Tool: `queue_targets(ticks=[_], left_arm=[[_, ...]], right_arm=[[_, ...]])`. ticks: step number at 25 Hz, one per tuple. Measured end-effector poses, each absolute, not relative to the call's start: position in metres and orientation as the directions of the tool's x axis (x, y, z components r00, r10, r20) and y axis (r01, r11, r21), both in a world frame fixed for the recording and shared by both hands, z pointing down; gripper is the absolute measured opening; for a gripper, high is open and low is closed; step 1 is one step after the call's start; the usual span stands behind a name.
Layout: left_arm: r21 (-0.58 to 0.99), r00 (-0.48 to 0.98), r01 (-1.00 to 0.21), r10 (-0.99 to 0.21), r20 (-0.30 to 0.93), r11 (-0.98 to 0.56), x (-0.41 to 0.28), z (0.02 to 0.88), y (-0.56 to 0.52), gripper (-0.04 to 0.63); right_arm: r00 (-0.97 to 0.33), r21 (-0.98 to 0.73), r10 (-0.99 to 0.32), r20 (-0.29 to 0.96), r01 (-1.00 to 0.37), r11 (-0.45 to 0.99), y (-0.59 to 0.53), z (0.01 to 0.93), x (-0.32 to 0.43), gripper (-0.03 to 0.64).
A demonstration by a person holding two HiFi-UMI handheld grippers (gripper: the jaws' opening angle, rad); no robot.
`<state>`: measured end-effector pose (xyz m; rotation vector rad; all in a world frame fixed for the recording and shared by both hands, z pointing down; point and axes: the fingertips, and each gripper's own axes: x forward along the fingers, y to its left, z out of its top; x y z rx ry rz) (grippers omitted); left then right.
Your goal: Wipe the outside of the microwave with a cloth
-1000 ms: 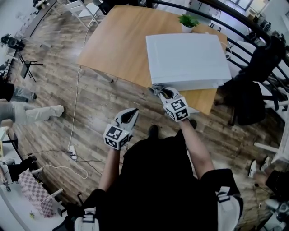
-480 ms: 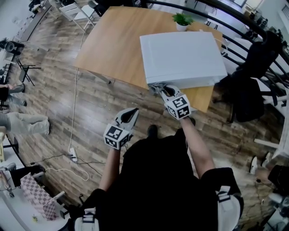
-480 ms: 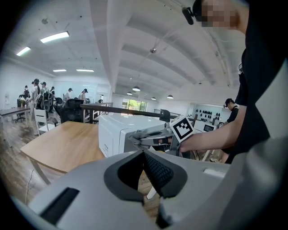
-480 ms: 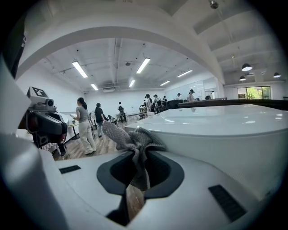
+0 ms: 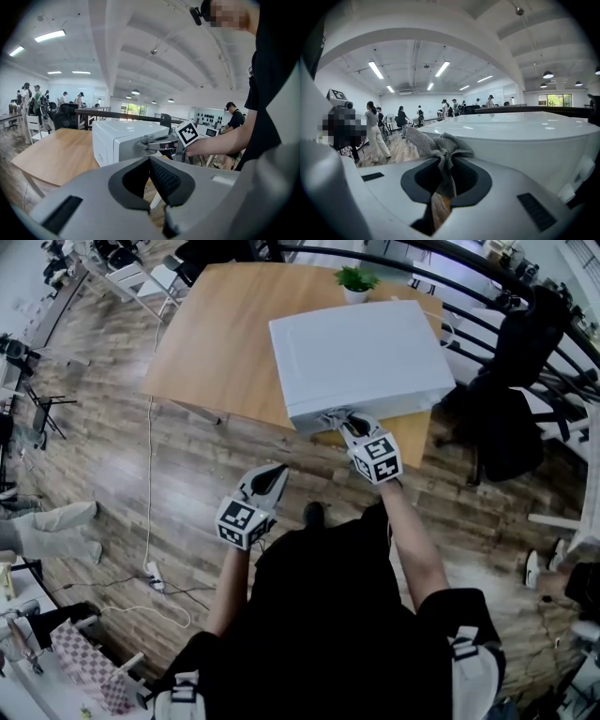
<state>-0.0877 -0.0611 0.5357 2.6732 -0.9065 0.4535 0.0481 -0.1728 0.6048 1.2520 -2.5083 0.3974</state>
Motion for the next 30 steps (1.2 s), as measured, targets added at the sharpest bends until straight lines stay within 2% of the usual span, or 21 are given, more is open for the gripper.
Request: queue_targets(ticks=[30], left_arm=[[0.163,0.803,-0.551,-0.467,0.371,-0.818,-0.06,0.537,-0.076,0.0]], right_arm=[[-0.41,-0.031,-0.804,0.43,-0.897,0.441,-0.184,0.606,0.156,0.04]])
